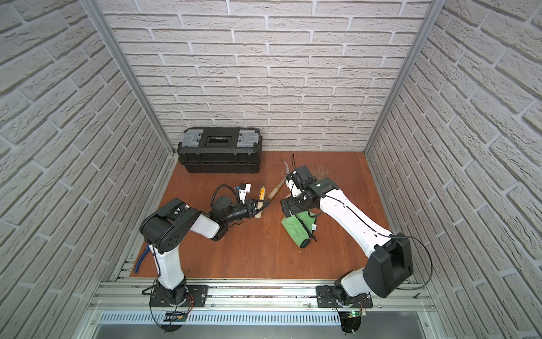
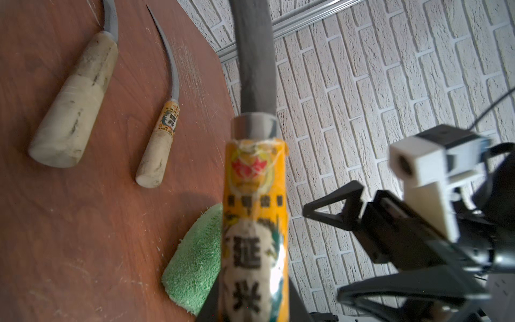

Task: Wipe small sickles with rags
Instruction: Pick up the rag from the center of the board.

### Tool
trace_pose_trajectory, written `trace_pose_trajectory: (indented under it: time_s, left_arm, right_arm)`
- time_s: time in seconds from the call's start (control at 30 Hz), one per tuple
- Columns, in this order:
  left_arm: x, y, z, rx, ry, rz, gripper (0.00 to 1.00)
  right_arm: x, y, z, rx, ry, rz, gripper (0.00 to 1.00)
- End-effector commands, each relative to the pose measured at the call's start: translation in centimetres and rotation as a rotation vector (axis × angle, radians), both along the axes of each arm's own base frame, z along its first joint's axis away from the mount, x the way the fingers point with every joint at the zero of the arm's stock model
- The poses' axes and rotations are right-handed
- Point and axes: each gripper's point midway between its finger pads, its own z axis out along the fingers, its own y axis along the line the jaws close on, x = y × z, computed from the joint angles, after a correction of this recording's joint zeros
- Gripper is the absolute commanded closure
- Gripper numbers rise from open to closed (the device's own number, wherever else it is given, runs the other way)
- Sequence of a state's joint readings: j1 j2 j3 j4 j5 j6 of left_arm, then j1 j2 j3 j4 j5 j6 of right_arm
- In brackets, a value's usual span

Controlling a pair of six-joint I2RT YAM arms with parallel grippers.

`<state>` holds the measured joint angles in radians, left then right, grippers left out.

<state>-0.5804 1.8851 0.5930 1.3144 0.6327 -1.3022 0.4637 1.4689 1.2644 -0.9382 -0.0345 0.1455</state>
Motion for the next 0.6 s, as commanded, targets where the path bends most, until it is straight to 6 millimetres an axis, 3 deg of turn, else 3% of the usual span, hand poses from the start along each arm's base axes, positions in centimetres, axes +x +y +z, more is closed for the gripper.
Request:
trace_pose_trajectory:
  time_s: [0.0,0.27,0.57]
  left_arm:
    - [-0.4,0.4,3.0,-0.054,-0.112,0.005,1.0]
    - [-0.4,0.6,2.8,-0.05,-0.11,0.013,1.0]
    - [-0.3,0.7,2.4,-0.044,-0.103,0.01,1.0]
  right_arm:
    - [-0.7,-0.7,-2.1,-0.059,0.037,0.069,0.0]
    - [0.9,-3.2,-4.8,-0.253,0.026,0.1,0.0]
    - [2.1,-2.4,-6.5,-0.271,0.104,0.226,0.0]
